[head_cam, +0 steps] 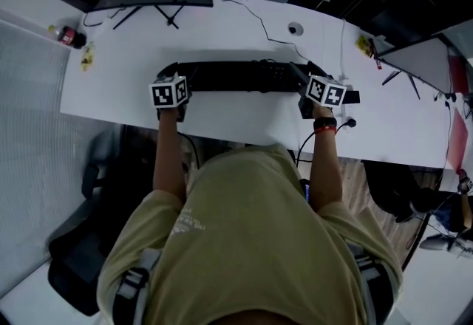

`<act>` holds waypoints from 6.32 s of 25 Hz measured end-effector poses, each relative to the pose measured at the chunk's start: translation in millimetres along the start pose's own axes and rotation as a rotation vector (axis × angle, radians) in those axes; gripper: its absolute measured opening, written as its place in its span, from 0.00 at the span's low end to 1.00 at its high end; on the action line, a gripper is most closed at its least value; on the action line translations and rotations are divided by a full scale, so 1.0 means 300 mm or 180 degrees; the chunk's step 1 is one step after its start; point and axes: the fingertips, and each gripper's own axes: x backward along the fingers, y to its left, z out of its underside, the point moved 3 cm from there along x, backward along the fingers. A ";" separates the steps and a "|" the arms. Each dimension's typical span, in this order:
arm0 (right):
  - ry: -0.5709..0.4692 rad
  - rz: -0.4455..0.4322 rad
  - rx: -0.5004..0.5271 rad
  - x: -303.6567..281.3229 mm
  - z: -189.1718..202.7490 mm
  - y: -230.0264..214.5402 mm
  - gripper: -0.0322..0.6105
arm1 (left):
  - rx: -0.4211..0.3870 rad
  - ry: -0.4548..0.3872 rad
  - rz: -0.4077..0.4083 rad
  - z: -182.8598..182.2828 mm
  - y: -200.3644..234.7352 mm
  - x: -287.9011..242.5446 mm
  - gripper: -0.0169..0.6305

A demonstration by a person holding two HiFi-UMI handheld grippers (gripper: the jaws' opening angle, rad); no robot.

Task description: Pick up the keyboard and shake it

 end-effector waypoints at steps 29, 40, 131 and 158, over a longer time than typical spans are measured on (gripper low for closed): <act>-0.0813 -0.0039 0.0410 0.107 0.022 0.068 0.58 | -0.0437 -0.1106 0.0053 0.010 -0.013 0.065 0.50; -0.0669 -0.0027 0.0358 0.169 0.076 0.098 0.58 | -0.0417 -0.0985 0.0079 0.051 -0.023 0.113 0.50; -0.0729 0.0128 0.0471 0.351 0.248 0.499 0.56 | -0.0473 -0.0793 0.0212 0.289 -0.206 0.403 0.46; -0.1396 0.0237 0.0810 0.518 -0.042 0.593 0.10 | -0.0768 -0.1662 0.0240 -0.077 -0.554 0.491 0.12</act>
